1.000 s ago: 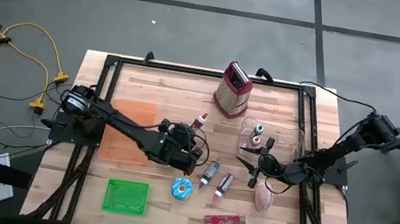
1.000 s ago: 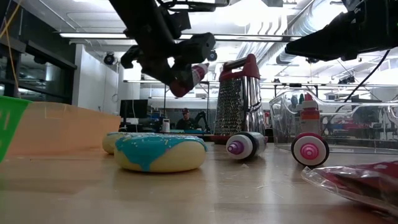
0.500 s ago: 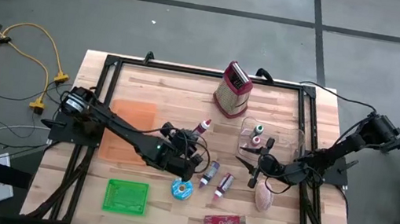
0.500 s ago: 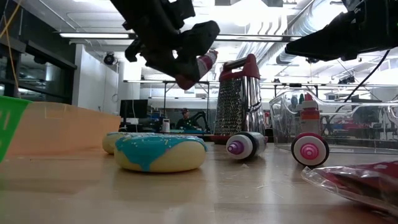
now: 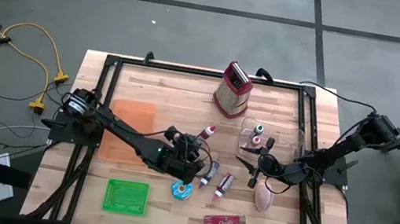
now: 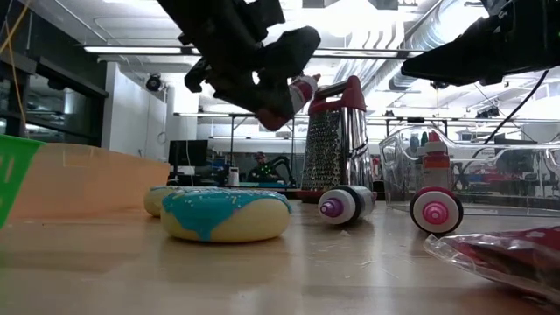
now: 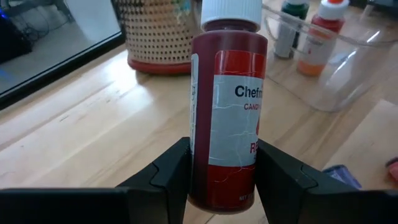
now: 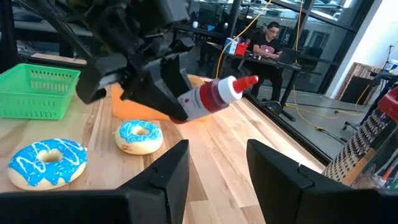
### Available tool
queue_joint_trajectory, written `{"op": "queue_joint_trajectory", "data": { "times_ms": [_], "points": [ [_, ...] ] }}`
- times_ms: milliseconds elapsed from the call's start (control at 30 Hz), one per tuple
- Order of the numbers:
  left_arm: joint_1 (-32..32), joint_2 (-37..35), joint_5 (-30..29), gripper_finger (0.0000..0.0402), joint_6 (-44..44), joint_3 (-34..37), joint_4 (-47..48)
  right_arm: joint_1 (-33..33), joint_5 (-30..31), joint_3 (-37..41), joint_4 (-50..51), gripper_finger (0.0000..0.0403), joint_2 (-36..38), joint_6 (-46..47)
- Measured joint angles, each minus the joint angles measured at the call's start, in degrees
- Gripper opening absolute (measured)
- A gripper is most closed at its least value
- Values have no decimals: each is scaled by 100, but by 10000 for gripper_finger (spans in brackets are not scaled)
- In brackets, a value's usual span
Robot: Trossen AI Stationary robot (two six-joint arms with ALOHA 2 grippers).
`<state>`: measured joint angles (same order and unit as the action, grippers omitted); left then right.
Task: Pick & Place Food Item
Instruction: Put the red food coloring into the transparent bin
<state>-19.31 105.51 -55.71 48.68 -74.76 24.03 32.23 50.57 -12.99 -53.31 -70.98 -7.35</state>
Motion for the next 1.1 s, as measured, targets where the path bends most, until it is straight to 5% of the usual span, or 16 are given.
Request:
{"op": "queue_joint_trajectory", "data": {
  "times_ms": [1100],
  "points": [
    [-306,24,522,148,-1944,-2,-1779,2,-1,0,2,149,-1,0]
  ]
}}
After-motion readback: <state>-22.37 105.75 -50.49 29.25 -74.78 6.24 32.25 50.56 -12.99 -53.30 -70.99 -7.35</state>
